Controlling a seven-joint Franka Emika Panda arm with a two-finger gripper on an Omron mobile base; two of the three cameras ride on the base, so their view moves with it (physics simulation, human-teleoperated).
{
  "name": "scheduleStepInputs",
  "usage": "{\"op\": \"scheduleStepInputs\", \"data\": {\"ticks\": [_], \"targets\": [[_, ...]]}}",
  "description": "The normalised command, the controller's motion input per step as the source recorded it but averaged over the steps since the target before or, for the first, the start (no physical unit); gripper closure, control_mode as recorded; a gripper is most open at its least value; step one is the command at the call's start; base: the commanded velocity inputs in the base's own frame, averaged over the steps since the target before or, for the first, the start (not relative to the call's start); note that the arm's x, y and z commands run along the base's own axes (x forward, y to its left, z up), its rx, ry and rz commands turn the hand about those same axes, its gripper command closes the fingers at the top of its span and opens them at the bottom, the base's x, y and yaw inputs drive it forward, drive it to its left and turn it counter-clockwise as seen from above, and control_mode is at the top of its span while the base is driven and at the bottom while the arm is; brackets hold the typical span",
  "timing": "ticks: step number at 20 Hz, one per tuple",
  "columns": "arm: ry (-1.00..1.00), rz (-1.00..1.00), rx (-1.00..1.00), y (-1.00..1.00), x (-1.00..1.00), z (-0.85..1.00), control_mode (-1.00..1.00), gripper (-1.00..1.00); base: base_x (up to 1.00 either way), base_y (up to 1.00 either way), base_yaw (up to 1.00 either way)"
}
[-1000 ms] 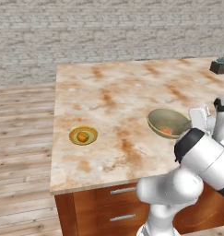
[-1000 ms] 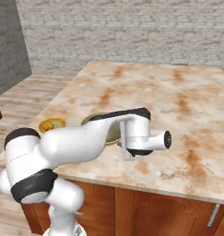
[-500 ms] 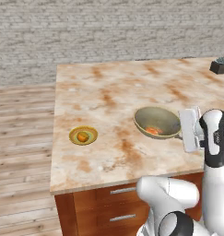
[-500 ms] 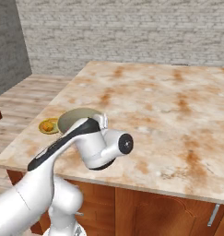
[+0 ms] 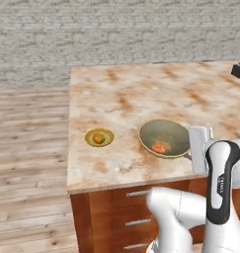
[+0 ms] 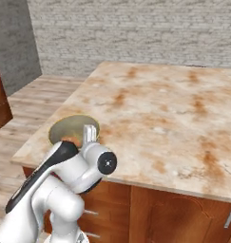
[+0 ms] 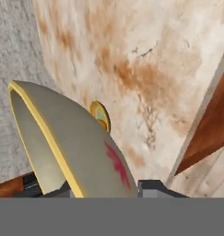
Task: Remove the orange from the bowl and place it on the small plate. Then place the bowl with only the shrimp in the microwave, close the door, and press the start button to microwave the shrimp.
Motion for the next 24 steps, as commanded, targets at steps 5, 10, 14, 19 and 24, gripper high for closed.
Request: {"op": "scheduleStepInputs", "data": {"ticks": [5,10,14,19,24], "targets": [[0.0,0.0,0.0,0.0,0.0,0.0,1.0,1.0,-0.44,1.0,0.41],[0.0,0.0,0.0,0.0,0.0,0.0,1.0,1.0,0.15,1.0,0.25],[0.0,0.0,0.0,0.0,0.0,0.0,1.0,1.0,0.69,1.0,0.05],[0.0,0.0,0.0,0.0,0.0,0.0,1.0,1.0,1.0,1.0,-0.05],[0.0,0.0,0.0,0.0,0.0,0.0,1.0,1.0,1.0,0.91,-0.2]]}}
